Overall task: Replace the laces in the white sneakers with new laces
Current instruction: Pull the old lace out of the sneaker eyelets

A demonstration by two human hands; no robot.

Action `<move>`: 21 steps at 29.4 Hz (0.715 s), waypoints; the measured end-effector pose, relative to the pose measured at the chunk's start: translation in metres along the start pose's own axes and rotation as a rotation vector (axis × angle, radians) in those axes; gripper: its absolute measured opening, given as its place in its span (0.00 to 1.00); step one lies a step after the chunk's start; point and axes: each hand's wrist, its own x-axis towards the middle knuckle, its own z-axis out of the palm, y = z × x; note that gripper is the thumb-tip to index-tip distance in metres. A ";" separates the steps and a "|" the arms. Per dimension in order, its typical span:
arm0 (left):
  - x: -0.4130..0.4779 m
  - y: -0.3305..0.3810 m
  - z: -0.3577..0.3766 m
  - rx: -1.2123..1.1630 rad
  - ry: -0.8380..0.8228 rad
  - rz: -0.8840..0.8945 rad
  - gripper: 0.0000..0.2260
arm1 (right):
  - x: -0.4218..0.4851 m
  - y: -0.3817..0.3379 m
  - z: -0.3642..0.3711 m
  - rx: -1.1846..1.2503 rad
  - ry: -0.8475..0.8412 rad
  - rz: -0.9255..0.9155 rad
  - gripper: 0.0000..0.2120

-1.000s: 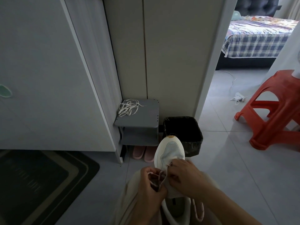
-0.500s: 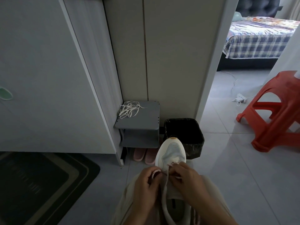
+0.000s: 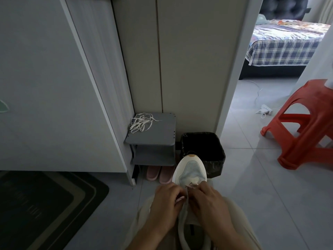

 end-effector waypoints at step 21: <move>-0.023 0.033 -0.020 0.061 -0.107 -0.166 0.13 | 0.008 -0.021 -0.039 -0.419 -0.321 -0.144 0.16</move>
